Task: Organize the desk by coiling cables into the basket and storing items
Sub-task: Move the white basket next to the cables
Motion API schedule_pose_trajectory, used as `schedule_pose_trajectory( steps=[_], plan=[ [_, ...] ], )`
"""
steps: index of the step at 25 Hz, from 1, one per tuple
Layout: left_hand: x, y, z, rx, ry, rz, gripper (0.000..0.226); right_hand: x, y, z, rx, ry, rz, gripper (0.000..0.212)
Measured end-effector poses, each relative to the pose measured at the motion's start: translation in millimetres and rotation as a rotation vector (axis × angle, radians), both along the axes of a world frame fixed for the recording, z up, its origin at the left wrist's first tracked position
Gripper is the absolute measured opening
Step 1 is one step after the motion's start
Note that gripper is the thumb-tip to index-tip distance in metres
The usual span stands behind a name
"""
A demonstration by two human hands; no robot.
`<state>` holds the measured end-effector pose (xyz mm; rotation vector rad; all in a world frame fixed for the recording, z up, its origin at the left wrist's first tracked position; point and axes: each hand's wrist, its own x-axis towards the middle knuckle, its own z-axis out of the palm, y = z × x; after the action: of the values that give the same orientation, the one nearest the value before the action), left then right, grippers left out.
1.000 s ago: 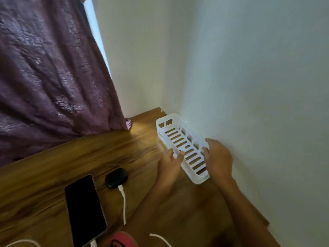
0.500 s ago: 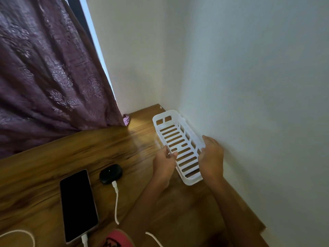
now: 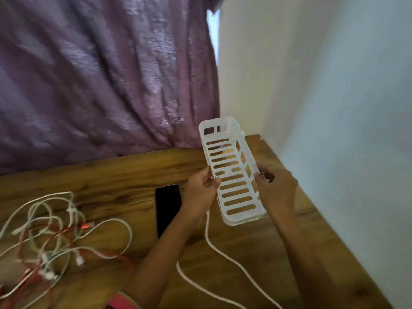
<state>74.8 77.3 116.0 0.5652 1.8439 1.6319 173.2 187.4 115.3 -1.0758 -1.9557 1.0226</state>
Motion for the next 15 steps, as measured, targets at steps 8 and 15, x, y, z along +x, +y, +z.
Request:
schedule_pose_trajectory(
  steps=[8,15],
  plan=[
    [-61.0,-151.2,-7.3,-0.068,0.028,0.158,0.034,-75.3,-135.7,-21.6,-0.014,-0.026,0.145,0.028],
    [-100.1,-212.5,-37.2,-0.197,0.046,0.104,0.032,-110.1,-206.7,-38.4,-0.003,-0.195,0.098,0.027]
  ],
)
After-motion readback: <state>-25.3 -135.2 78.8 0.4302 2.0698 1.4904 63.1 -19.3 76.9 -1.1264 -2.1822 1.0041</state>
